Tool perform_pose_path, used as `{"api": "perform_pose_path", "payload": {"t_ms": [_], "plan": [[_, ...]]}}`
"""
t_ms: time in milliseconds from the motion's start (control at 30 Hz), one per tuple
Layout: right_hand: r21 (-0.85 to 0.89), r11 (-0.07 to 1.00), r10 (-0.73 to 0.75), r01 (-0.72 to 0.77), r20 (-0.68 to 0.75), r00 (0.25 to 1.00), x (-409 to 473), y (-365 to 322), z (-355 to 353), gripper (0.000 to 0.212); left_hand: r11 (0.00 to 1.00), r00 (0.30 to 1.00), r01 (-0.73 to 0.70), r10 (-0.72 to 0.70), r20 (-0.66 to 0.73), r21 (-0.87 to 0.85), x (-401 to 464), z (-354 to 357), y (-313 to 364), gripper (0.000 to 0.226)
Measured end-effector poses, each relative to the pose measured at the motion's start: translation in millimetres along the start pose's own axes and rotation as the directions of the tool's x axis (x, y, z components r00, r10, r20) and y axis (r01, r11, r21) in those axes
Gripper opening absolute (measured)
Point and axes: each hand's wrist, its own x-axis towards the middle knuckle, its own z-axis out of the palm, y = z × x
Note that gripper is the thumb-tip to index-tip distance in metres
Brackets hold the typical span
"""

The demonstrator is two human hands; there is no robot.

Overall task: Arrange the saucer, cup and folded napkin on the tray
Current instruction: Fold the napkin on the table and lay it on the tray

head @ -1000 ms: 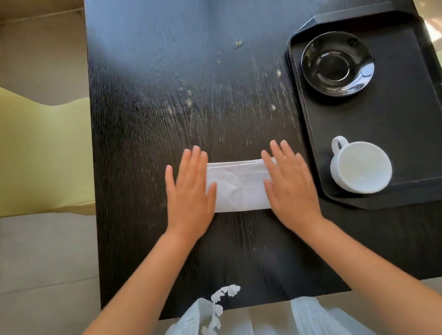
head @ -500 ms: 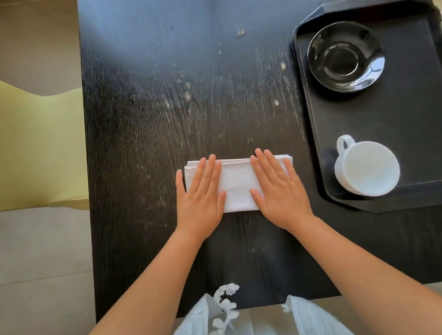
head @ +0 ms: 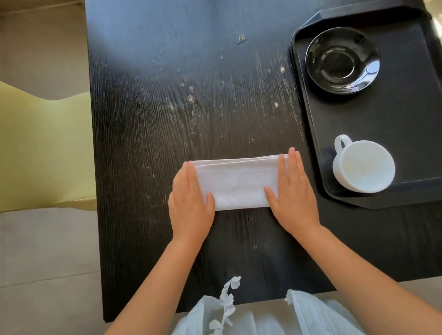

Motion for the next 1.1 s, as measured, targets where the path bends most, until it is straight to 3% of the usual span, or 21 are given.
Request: {"api": "perform_pose_path", "payload": {"t_ms": [100, 233, 367, 600, 733, 833, 967, 1100], "plan": [[0.164, 0.973, 0.168, -0.161, -0.03, 0.985, -12, -10, -7, 0.068, 0.95, 0.964, 0.253, -0.263, -0.029, -0.184, 0, -7, 6, 0.066], [0.242, 0.936, 0.282, -0.256, -0.078, 0.956, -9, -15, -14, 0.062, 0.909, 0.943, 0.319, -0.333, -0.011, -0.267, 6, -10, 7, 0.04], [0.272, 0.896, 0.371, -0.352, -0.02, 0.928, 0, -14, -16, 0.056, 0.856, 0.913, 0.399, -0.404, 0.056, -0.328, 10, -8, 6, 0.036], [0.278, 0.888, 0.394, -0.366, -0.052, 0.918, 2, -20, -19, 0.021, 0.924, 0.944, 0.322, -0.33, -0.006, -0.206, 12, -5, 4, 0.01], [0.341, 0.871, 0.393, -0.353, -0.054, 0.918, -1, -24, -22, 0.013, 0.916, 0.963, 0.266, -0.267, 0.038, -0.301, 8, -9, 7, 0.005], [0.449, 0.822, 0.401, -0.35, -0.021, 0.916, -4, -23, -29, 0.011, 0.805, 0.947, 0.321, -0.277, 0.162, -0.5, 6, -20, 7, 0.009], [0.581, 0.762, 0.364, -0.286, -0.019, 0.931, -4, -19, -51, 0.012, 0.607, 0.91, 0.398, -0.355, 0.214, -0.688, 8, -47, 5, 0.023], [0.707, 0.677, 0.348, -0.206, -0.061, 0.935, 0, -23, -85, 0.028, 0.555, 0.921, 0.374, -0.319, 0.225, -0.743, 17, -78, 3, 0.034]]}}
